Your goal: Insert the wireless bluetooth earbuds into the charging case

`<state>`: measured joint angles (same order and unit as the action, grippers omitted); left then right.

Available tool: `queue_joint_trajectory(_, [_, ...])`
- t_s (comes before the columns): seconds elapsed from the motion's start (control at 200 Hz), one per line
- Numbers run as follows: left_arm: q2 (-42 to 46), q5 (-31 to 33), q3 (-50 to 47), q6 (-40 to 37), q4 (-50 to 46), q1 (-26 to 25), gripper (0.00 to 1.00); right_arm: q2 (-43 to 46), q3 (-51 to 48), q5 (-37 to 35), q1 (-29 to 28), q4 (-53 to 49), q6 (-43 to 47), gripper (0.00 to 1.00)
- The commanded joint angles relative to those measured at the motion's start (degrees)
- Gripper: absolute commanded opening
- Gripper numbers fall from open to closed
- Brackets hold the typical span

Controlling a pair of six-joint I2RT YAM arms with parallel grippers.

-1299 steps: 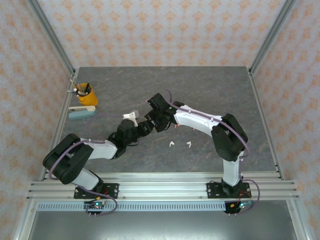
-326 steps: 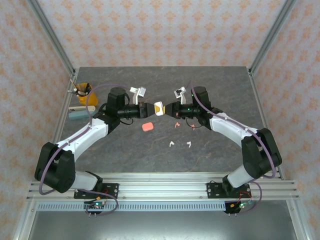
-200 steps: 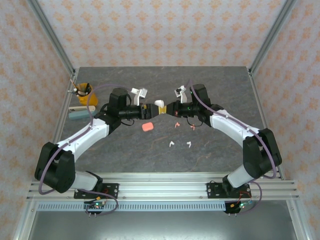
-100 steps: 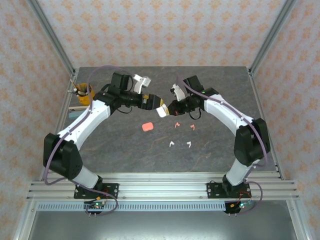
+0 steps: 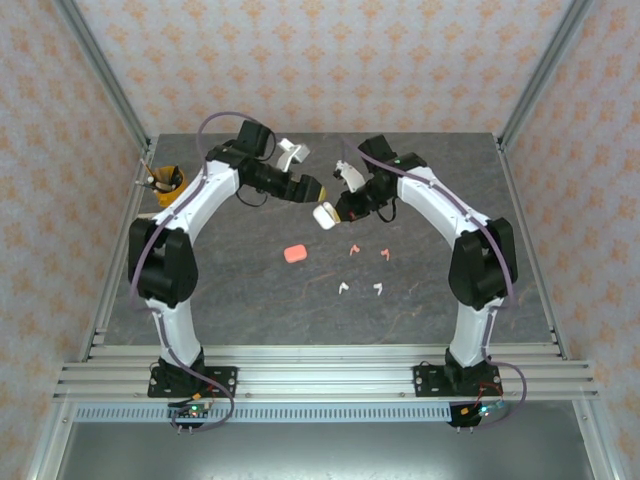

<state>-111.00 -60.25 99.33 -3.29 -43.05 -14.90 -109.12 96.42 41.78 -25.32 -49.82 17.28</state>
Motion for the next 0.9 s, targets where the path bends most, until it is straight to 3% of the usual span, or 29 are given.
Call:
queue_joint_trajectory(0.0, [-3.7, -5.7, 5.4, -4.6, -7.9, -0.1, 0.91, -1.6, 3.4, 1.8, 1.0, -3.1, 2.5, 0.0])
queue_joint_trajectory(0.425, [-10.7, -15.6, 12.8, -12.0, -16.8, 0.0, 0.74, -4.5, 9.2, 6.7, 3.7, -3.8, 2.8, 0.0])
queue_joint_trajectory(0.896, [-15.9, -18.6, 19.6, -20.6, -28.8, -0.6, 0.63, -6.1, 11.5, 9.9, 3.7, -5.4, 3.6, 0.0])
